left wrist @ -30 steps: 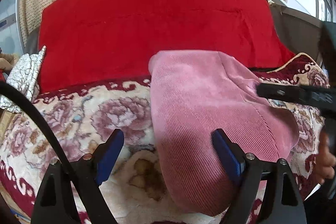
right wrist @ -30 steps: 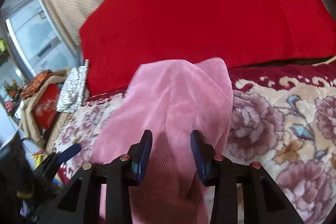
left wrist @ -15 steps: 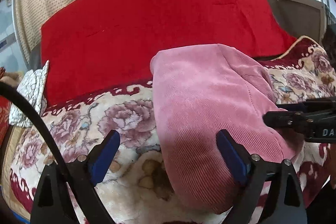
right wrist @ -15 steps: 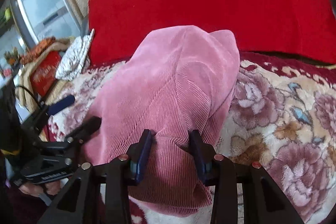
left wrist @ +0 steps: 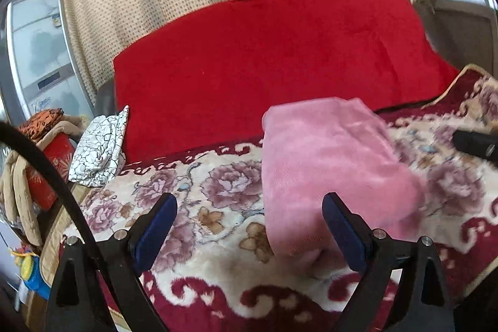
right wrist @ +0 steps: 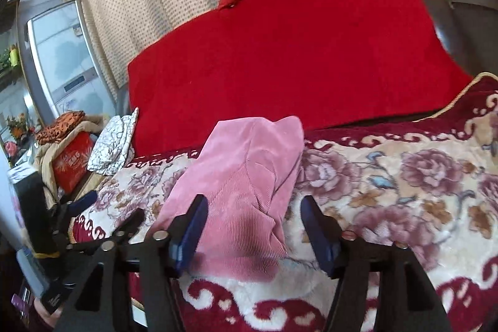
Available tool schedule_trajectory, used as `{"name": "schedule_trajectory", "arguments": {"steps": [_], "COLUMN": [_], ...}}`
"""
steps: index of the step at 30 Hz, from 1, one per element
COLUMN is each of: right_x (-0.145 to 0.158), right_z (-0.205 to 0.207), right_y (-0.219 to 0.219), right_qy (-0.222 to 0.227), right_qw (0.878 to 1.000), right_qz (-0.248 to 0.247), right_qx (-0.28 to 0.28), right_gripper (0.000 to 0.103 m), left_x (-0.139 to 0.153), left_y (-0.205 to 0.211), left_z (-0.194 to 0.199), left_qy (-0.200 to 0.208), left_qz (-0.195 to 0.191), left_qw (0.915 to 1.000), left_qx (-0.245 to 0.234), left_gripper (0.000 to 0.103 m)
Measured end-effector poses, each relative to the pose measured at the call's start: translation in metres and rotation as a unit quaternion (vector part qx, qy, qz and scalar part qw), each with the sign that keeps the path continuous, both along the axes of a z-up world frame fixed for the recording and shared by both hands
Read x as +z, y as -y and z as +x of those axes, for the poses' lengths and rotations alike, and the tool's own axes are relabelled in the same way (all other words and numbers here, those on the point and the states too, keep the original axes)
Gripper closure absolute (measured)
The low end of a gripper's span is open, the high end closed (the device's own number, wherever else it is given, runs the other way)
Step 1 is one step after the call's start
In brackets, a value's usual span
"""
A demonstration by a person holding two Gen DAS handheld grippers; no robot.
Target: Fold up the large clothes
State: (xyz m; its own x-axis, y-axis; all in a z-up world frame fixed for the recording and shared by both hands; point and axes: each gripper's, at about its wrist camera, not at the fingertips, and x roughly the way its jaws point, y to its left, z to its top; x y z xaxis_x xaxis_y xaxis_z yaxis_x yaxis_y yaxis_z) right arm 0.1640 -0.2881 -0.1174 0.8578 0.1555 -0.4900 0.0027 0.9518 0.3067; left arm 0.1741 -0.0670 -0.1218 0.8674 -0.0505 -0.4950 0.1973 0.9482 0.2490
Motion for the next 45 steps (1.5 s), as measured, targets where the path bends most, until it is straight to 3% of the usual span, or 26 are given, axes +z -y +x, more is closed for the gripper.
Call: {"name": "schedule_trajectory", "arguments": {"steps": [5,11,23,32,45], "right_x": [0.012,0.032,0.076,0.104,0.126], "right_z": [-0.026,-0.059,-0.099,-0.119,-0.14], "right_y": [-0.004,-0.014,-0.047,-0.07,-0.088], "right_qy": [-0.003,0.003,0.017,0.036,0.07], "right_qw": [1.0,1.0,0.994,0.984,0.976], "right_qz": [-0.006,-0.017,-0.096,-0.151,-0.178], "right_qx": [-0.008,-0.018,-0.056,-0.087,-0.107], "right_gripper": [0.036,0.03,0.03,0.03,0.03], "left_x": [0.036,0.071,0.116,0.127,0.138], "left_y": [-0.017,-0.03,-0.043,-0.055,-0.065], "left_z": [-0.028,-0.061,-0.11,-0.131,-0.148], "left_qy": [0.028,0.073,0.126,0.135,0.144], "left_qz": [-0.034,-0.038,-0.066,-0.084,-0.093], "left_qw": [0.999,0.9961,0.9891,0.9869,0.9847], "left_qx": [0.012,0.032,0.038,0.025,0.031], "left_gripper": [0.008,0.007,0.001,0.001,0.001]}}
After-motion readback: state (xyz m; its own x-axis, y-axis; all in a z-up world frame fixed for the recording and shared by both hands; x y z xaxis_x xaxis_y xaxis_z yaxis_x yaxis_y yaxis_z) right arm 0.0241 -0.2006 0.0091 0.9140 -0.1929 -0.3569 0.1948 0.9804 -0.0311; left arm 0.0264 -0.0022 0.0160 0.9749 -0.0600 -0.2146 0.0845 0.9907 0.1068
